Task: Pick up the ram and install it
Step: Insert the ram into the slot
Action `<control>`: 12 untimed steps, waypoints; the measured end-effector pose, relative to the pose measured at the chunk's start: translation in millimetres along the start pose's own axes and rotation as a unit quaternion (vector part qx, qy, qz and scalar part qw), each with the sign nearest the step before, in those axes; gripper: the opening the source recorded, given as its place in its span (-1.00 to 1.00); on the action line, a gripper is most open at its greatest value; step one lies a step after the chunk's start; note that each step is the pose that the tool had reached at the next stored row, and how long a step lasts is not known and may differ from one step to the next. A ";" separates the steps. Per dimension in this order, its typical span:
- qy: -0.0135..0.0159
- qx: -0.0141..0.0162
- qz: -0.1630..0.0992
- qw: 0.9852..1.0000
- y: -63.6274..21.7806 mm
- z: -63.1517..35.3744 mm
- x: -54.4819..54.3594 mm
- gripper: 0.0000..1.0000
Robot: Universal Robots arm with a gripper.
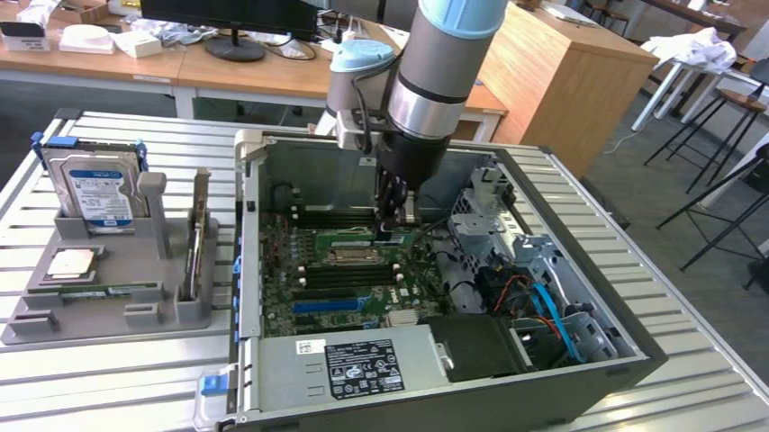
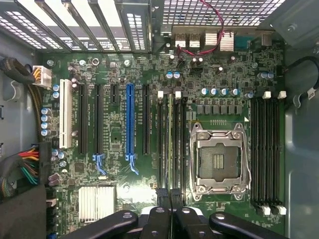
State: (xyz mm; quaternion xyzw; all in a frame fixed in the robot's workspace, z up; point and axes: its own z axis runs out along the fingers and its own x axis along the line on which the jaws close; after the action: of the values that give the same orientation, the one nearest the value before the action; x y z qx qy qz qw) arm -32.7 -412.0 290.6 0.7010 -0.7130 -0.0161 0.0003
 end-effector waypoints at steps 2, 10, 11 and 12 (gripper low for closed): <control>0.000 0.000 0.000 1.000 0.0 1.3 0.0 -0.77; 0.000 0.000 0.000 1.000 -0.1 6.3 0.1 -0.77; 0.000 0.000 0.000 1.000 -0.2 6.8 0.1 -0.77; 0.000 0.000 0.000 1.000 -0.2 7.4 0.2 -0.77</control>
State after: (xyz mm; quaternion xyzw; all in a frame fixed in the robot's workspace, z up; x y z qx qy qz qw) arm -32.8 -412.0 283.2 0.7010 -0.7130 -0.0161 0.0003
